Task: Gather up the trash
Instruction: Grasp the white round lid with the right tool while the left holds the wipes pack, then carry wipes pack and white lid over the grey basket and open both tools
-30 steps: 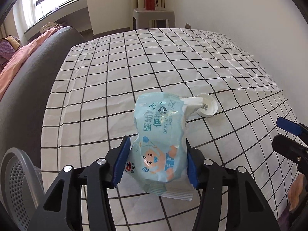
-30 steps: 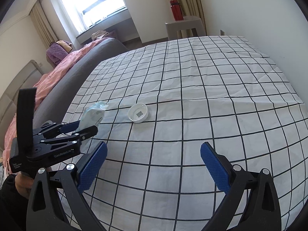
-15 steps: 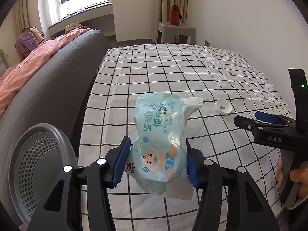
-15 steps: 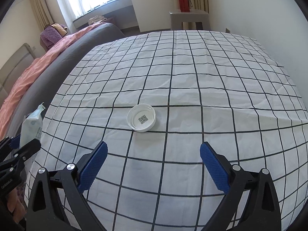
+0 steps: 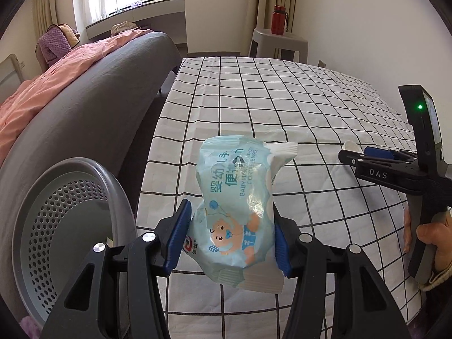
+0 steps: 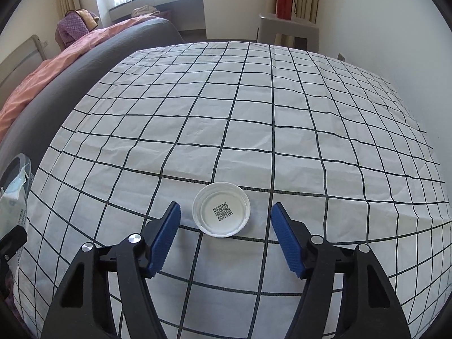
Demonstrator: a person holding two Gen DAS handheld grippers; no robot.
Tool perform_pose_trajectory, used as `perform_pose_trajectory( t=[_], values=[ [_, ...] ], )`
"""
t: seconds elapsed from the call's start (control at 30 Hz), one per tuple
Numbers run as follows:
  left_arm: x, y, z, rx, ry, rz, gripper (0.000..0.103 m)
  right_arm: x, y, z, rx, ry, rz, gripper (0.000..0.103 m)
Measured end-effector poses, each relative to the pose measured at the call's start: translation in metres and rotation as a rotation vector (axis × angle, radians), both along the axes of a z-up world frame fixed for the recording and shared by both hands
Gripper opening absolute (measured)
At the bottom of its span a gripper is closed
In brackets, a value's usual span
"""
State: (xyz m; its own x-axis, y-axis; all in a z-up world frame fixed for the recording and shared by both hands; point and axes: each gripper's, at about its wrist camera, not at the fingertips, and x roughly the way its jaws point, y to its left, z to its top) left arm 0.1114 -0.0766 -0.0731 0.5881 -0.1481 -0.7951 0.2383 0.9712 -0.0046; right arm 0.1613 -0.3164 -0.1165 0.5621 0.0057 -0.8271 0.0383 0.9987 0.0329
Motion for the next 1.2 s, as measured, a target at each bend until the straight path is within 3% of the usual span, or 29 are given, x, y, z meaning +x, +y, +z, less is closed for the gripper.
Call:
perform_pose_trajectory(
  t=[0.13, 0.43, 0.73, 1.2],
  values=[
    [0.001, 0.002, 0.001, -0.005, -0.002, 0.006, 0.051, -0.001, 0.002, 0.001, -0.025, -0.009, 0.007, 0.04],
    [-0.017, -0.001, 0.009, -0.01, -0.011, -0.017, 0.051, -0.032, 0.006, 0.012, 0.029, -0.03, -0.013, 0.039],
    [-0.047, 0.009, 0.02, -0.016, -0.018, -0.033, 0.051, -0.097, 0.032, 0.016, 0.111, -0.029, -0.026, 0.039],
    [-0.084, 0.056, 0.017, -0.022, -0.005, -0.029, 0.051, -0.161, 0.075, 0.02, 0.176, -0.006, -0.049, 0.039]
  ],
)
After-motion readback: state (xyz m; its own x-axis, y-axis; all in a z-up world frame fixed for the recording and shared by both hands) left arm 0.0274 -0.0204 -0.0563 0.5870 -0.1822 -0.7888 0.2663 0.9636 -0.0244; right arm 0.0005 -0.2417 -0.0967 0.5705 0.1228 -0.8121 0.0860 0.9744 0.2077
